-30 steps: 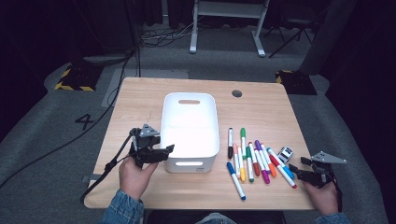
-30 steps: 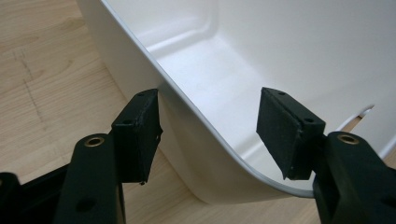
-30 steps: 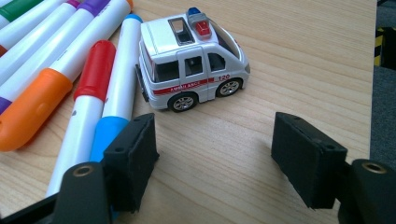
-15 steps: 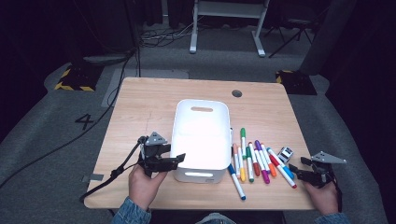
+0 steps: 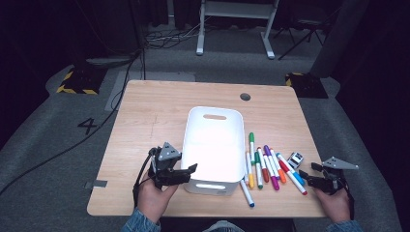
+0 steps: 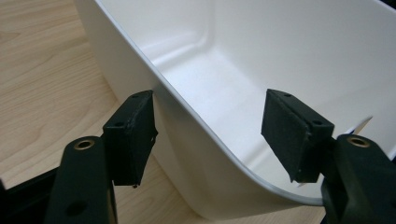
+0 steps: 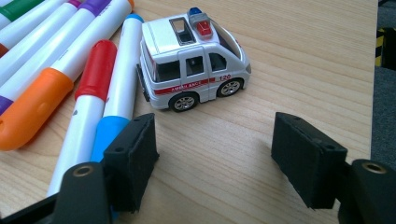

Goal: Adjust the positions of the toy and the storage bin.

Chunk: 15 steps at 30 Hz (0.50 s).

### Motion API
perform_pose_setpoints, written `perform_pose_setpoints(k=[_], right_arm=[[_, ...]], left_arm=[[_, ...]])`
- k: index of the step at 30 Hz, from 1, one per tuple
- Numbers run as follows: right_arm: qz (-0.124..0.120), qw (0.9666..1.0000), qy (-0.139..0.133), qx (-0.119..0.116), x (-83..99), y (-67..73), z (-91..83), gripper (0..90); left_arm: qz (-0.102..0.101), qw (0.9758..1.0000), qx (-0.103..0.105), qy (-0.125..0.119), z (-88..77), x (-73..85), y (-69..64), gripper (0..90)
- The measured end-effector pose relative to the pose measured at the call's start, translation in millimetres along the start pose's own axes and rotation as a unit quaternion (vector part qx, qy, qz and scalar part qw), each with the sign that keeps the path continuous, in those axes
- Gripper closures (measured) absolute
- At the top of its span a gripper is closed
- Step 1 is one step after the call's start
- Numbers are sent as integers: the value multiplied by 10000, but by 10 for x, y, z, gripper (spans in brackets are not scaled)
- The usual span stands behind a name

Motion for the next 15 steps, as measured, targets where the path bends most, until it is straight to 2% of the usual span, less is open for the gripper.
perform_pose_setpoints(k=[2,4,5,7,10,13,15], right_arm=[[1,10000,0,-1,0,0,0,315],[-1,10000,0,-4,0,0,0,315],[-10,10000,1,-5,0,-3,0,315],[-10,10000,0,-8,0,-3,0,315],[-15,10000,-1,-10,0,-4,0,315],[-19,10000,2,-8,0,-5,0,317],[-30,10000,-7,-9,1,-11,-4,337]], left_arm=[[-37,10000,57,10,6,3,19,307],[0,10000,-25,4,-5,-1,31,304],[96,9998,-191,-11,-35,-12,21,304],[209,9994,-257,-44,-92,-21,22,301],[211,9994,-249,-143,-142,-31,32,294],[329,9989,-290,-182,-248,-30,56,295],[312,9991,-220,-204,-325,-13,96,294]])
Point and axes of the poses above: each handheld gripper's, and its own axes: z roughly forward along the jaws, x roughly out of its underside, y roughly to its left, the point moved 4 cm from there along z, roughly forward along the jaws, and after that the axes turned 4 degrees about -x, right-handed, at the moved point
